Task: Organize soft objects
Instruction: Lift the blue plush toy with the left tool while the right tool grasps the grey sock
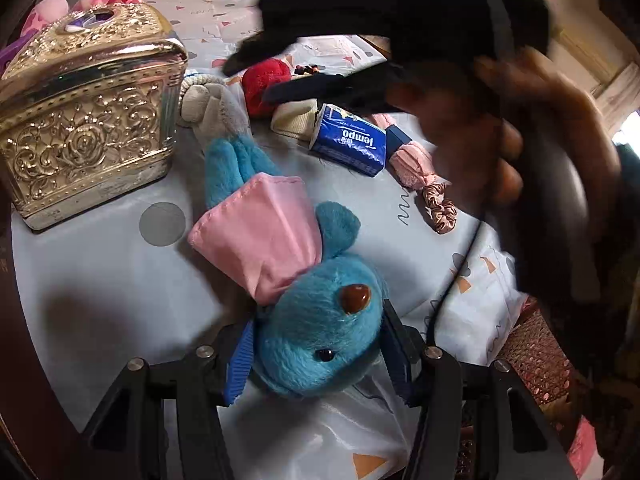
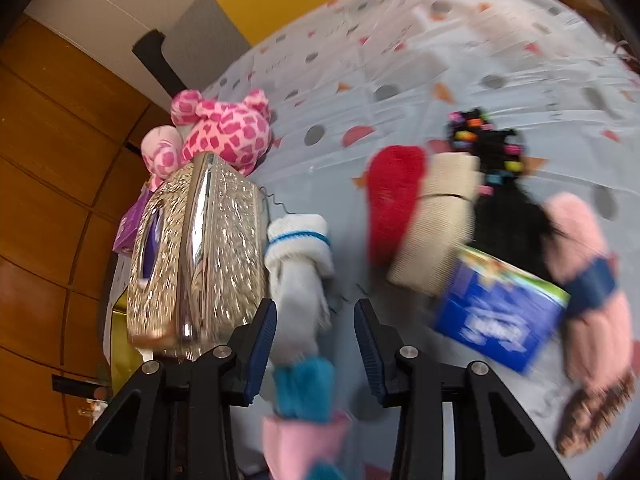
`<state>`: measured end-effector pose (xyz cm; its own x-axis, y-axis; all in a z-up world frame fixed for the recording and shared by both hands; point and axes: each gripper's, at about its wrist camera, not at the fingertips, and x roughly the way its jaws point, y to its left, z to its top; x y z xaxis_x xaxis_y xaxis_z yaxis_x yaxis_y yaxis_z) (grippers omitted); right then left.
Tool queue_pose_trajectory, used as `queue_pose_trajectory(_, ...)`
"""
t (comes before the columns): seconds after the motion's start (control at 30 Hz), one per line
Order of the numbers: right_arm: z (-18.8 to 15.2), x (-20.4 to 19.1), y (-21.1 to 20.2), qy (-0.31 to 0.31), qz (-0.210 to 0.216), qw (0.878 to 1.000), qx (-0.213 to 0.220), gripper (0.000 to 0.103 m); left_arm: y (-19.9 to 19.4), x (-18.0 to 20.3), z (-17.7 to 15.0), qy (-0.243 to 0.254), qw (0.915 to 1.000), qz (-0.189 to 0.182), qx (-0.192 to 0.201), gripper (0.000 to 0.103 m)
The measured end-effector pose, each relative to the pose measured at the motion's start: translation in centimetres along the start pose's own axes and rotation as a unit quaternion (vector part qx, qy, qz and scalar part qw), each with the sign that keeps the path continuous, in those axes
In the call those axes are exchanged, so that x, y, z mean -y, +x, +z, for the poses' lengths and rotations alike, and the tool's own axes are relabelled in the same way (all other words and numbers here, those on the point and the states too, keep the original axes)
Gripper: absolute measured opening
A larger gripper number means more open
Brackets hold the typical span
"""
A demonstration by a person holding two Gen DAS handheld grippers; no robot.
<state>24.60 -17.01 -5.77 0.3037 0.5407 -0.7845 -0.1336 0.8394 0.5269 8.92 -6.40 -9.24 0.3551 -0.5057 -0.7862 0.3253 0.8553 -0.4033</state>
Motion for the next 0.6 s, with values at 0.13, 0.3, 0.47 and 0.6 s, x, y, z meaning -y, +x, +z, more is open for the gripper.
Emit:
queue_pose_trajectory(0.13, 1.5, -1.0, 3.5, 0.002, -0.010, 0.999, -0.037, 0.038, 0.0, -0.1, -0.2, 0.000, 1.0000, -0.004, 0.000, 0.057)
queue_pose_trajectory(0.3, 2.5, -1.3, 6.1, -0.002, -0.041, 0.997, -0.067, 0.033, 0.1, -0.3, -0.4, -0.005, 0.9999, -0.008, -0.002, 0.057)
queue_pose_trajectory(0.47, 2.5, -0.6, 6.5, -0.003, -0.041, 0.997, -0.072, 0.018, 0.5, 0.1, -0.4, -0.003, 1.0000, -0.003, -0.005, 0.058)
queue_pose_trajectory(0.6, 1.8, 0.6, 2.3, 0.000, -0.055, 0.998, -0.012, 0.016, 0.8, 0.6, -0.4, 0.006, 0.9999, -0.001, -0.008, 0.057)
